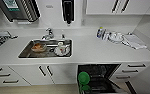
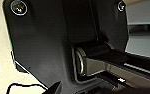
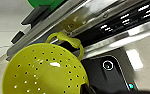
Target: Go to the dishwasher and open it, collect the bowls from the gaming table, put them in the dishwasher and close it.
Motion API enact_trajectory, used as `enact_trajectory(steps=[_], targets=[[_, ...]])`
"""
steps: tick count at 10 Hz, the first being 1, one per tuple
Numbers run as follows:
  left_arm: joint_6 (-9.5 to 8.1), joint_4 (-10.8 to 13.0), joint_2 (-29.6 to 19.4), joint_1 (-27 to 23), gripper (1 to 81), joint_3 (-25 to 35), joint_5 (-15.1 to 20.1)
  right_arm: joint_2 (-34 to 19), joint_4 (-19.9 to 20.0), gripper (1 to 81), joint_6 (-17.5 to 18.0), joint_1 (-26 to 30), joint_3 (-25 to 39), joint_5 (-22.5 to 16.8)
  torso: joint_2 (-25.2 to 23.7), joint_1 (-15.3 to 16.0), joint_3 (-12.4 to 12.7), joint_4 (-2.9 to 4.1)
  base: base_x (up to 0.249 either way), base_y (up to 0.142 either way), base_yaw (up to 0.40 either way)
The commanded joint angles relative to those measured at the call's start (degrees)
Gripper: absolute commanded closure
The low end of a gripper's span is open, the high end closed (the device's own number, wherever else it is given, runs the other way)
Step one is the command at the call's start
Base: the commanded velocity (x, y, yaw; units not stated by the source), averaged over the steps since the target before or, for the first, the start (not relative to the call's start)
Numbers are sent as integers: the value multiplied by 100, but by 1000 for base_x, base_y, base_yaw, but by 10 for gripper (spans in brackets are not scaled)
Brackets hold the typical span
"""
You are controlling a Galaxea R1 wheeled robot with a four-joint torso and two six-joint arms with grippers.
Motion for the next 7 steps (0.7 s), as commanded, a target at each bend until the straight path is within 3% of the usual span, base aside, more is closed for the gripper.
enact_trajectory(steps=[1, 5, 7], targets=[[48, 20, 16, -109, 10, -65, 365, -277, 445, 811, -52, 884, 17, -800, 0, 0, 0, -2, 0, 0, 0], [127, 29, 271, -47, 10, -312, 365, -92, 595, 811, -26, 1315, -36, -722, 0, 0, 0, -2, 0, 0, 0], [136, 20, 289, -29, 10, -329, 365, 259, 604, 811, -35, 1508, -396, -757, 0, 0, 0, 0, 0, 0, 0]])
